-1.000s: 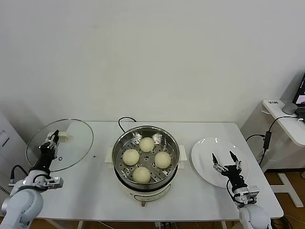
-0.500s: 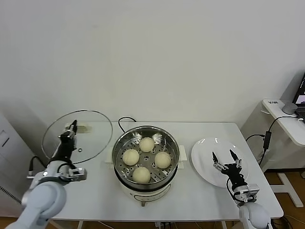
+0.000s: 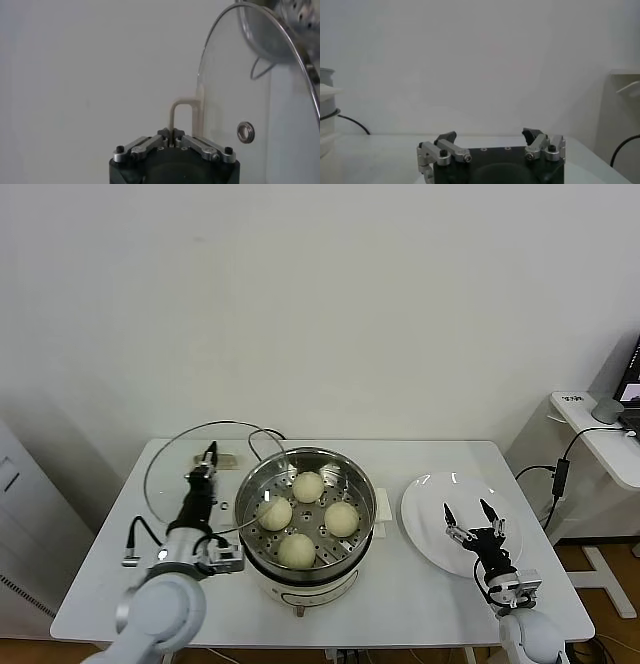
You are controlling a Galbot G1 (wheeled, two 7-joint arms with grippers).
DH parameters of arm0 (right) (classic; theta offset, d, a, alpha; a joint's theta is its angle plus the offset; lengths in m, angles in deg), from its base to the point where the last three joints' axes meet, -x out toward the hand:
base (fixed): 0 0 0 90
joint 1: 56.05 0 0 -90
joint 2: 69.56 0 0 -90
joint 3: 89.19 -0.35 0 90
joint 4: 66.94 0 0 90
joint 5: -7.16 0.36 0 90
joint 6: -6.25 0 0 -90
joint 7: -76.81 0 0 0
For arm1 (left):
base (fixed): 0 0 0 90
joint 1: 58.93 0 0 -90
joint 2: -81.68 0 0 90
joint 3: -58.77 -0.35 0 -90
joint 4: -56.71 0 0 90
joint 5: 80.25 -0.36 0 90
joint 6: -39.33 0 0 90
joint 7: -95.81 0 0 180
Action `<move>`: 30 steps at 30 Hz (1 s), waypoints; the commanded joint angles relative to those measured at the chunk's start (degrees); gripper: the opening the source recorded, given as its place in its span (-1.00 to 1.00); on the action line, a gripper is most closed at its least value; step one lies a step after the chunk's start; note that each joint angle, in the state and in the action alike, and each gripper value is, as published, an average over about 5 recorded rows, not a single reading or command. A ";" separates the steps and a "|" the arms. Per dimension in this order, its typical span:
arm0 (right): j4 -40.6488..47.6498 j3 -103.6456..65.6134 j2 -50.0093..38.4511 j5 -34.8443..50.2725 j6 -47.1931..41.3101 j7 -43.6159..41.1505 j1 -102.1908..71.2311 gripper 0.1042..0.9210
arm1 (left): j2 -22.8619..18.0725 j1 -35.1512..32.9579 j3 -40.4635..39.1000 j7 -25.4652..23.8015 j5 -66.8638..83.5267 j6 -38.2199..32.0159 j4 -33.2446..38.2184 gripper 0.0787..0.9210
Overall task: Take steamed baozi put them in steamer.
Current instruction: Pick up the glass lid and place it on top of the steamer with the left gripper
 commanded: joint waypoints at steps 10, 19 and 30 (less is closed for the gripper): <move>0.53 -0.76 0.19 -0.67 0.02 -0.19 0.09 0.76 | -10.12 2.75 -11.99 -4.54 -12.43 5.43 -0.23 -0.95; 0.89 -1.51 0.21 -0.92 0.18 -0.48 -0.11 0.76 | -12.94 3.53 -14.94 -4.04 -14.17 4.91 -2.42 -0.95; 0.70 -1.13 0.29 -1.07 0.07 -0.61 0.06 0.76 | -14.68 3.95 -16.64 -2.40 -13.53 3.42 -4.55 -0.95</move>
